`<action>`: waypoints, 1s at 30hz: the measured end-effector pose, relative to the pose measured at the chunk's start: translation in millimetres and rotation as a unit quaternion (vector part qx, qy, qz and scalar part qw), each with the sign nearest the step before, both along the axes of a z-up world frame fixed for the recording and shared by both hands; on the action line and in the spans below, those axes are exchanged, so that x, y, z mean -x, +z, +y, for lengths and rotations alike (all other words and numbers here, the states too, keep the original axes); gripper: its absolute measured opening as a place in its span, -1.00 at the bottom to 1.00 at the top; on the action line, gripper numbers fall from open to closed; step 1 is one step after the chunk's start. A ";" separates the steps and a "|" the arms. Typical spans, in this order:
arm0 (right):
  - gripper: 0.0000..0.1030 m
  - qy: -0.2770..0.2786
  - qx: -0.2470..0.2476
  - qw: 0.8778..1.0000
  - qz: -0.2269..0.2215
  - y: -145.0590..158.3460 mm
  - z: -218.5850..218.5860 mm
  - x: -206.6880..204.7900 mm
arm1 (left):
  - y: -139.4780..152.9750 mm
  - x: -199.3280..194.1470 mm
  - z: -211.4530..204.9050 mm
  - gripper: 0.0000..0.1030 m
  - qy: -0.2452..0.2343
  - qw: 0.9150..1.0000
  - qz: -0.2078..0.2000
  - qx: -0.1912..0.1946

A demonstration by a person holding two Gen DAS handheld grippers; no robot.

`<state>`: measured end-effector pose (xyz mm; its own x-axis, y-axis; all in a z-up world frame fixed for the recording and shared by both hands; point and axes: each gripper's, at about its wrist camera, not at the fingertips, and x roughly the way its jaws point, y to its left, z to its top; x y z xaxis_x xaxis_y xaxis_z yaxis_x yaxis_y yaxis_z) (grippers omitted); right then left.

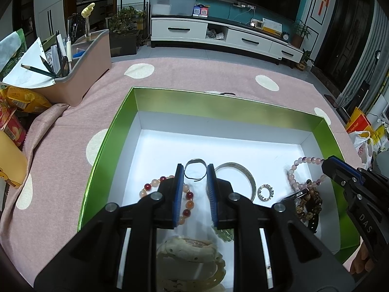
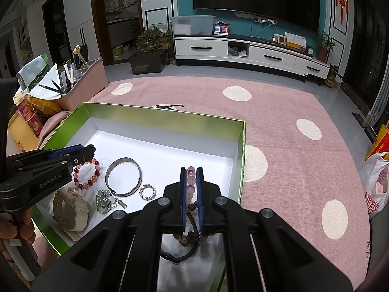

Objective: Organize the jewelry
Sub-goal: 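Hold the ring and pink bracelet low above the box contents with both tools, then open the left tool to drop the ring while the right tool drops the pink bracelet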

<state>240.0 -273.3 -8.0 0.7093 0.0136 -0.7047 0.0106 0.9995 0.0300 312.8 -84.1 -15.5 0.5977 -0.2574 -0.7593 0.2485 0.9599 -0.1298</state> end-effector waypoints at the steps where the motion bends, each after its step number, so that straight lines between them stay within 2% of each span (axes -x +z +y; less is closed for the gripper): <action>1: -0.87 0.000 0.000 1.000 0.000 0.1 -0.1 0.1 | 0.0 -0.4 -0.8 -0.63 0.000 1.000 0.000 0.000; 30: -0.86 -0.007 -0.005 1.000 -0.003 4.0 -0.3 1.9 | -1.9 6.7 2.3 -0.62 -0.007 1.000 -0.001 -0.004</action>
